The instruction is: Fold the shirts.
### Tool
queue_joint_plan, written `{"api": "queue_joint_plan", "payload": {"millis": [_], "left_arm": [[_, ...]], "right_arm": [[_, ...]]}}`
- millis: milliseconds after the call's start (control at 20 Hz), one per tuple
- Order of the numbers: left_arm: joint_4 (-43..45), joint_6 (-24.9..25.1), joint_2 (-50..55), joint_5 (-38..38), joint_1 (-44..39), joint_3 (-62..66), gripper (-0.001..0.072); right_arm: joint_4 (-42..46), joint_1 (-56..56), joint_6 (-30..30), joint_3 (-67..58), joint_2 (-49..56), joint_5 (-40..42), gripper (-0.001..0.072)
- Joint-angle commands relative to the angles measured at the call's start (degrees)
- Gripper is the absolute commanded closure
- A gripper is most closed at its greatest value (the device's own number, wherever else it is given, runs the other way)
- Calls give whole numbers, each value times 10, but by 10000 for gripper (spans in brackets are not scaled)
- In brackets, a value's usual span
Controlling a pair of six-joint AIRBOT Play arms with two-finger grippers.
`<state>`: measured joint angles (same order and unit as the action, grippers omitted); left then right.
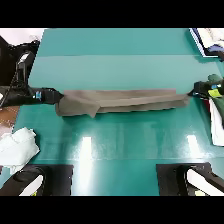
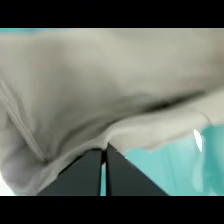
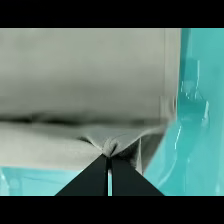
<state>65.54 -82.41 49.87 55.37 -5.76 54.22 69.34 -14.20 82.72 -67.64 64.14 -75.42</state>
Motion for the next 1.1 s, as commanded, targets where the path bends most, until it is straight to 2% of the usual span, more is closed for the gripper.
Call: {"api": "queue_joint_plan", "payload": {"millis": [0, 100, 400, 450, 500, 550, 600, 650, 800, 900, 950, 1000, 1050], "left_arm": [[18, -2, 56, -85, -1, -2, 678], [18, -2, 102, -114, -1, -2, 678], [20, -47, 183, -227, 1, -2, 677], [21, -59, 190, -240, 1, -2, 623], [21, -75, 195, -254, 1, -2, 337], [21, -98, 198, -264, 3, 0, 180], [21, -106, 199, -261, 7, 7, 205], [21, -106, 199, -252, 11, 17, 205], [21, -97, 198, -161, 20, 58, 206], [11, -65, 198, -105, 20, 65, 208], [11, -57, 199, -82, 20, 65, 323], [11, -44, 199, -61, 20, 65, 596], [11, -34, 199, -46, 20, 65, 670]], "right_arm": [[-3, 30, -1, -31, 80, 50, 696], [-3, 40, -1, -49, 127, 56, 696], [-9, 44, -1, -93, 229, 73, 694], [-9, 44, 0, -100, 240, 75, 692], [-9, 44, 0, -107, 248, 76, 670], [-9, 44, -1, -116, 253, 77, 407], [-8, 43, -1, -129, 257, 72, 163], [-9, 37, -1, -148, 258, 52, 114], [-9, -4, -28, -174, 258, -35, 115], [-29, -42, -52, -154, 263, -73, 114], [-53, -64, -67, -135, 268, -73, 114], [-76, -81, -78, -118, 276, -73, 114], [-102, -96, -92, -101, 288, -73, 114]]}}
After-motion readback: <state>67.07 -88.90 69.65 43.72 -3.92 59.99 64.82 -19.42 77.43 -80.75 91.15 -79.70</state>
